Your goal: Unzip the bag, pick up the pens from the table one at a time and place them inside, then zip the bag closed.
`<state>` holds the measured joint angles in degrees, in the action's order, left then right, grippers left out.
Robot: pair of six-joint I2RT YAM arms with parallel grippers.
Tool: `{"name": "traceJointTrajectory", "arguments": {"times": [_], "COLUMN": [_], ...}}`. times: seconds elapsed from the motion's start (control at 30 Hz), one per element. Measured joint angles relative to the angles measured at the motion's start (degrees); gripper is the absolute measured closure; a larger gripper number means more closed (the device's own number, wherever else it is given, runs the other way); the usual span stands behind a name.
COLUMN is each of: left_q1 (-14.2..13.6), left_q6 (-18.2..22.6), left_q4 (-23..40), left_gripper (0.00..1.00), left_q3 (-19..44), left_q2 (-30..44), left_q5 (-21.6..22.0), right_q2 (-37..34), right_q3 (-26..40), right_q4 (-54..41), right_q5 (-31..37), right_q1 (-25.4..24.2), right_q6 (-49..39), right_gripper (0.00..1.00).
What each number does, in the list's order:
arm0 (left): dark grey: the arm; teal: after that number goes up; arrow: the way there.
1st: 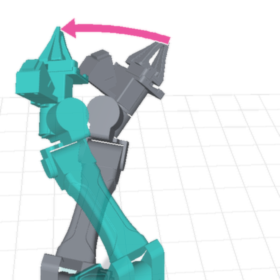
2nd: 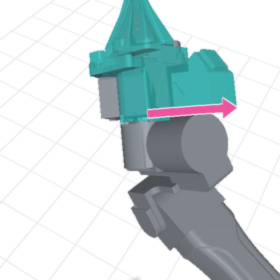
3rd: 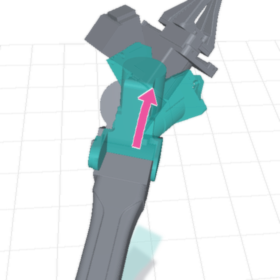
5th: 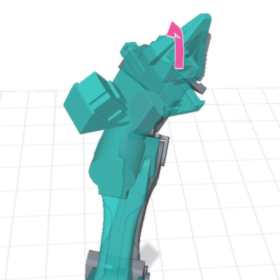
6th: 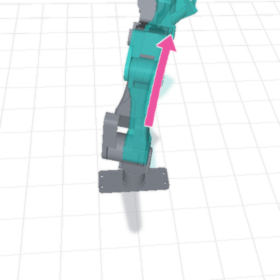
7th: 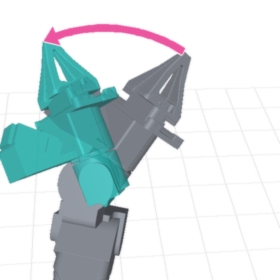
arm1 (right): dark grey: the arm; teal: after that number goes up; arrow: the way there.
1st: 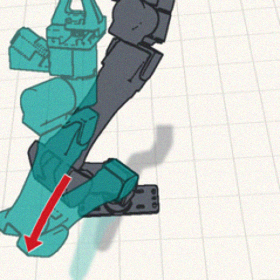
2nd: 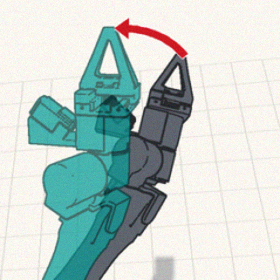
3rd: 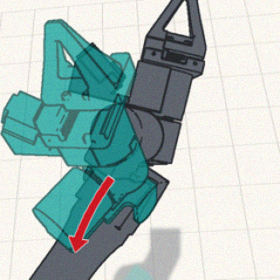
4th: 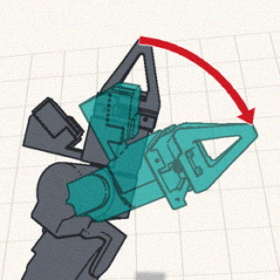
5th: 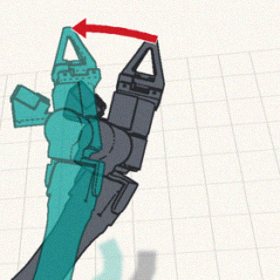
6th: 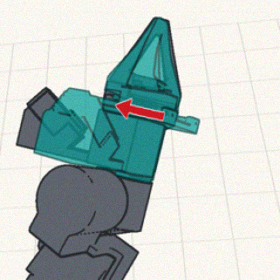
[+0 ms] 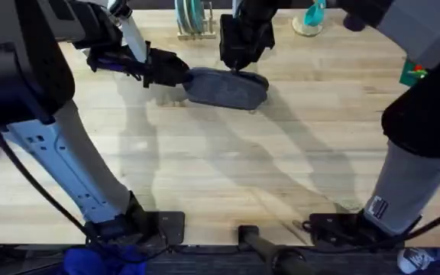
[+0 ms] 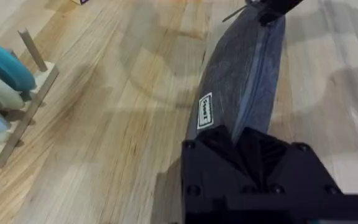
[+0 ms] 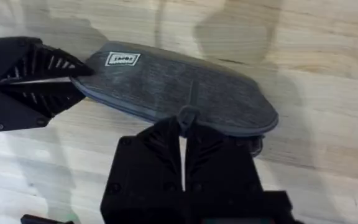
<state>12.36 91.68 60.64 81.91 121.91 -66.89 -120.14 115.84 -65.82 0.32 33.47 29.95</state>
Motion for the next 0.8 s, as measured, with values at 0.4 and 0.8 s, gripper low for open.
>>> {"name": "traceJointTrajectory", "arguments": {"times": [0.4, 0.8], "left_q1": [-0.07, -0.07], "left_q6": [-0.02, -0.61], "left_q4": [0.04, 0.15], "left_gripper": [0.959, 0.96], "left_q3": [0.0, 0.0], "left_q2": [0.02, 0.01], "left_q5": [-0.02, 0.0], "right_q2": [0.0, 0.0], "right_q3": [0.36, 0.35], "right_q4": [-4.27, -7.19], "right_q5": [2.74, 4.66], "right_q1": [0.04, -0.81], "right_q6": [0.04, 0.07], "right_gripper": [0.968, 0.968]}}
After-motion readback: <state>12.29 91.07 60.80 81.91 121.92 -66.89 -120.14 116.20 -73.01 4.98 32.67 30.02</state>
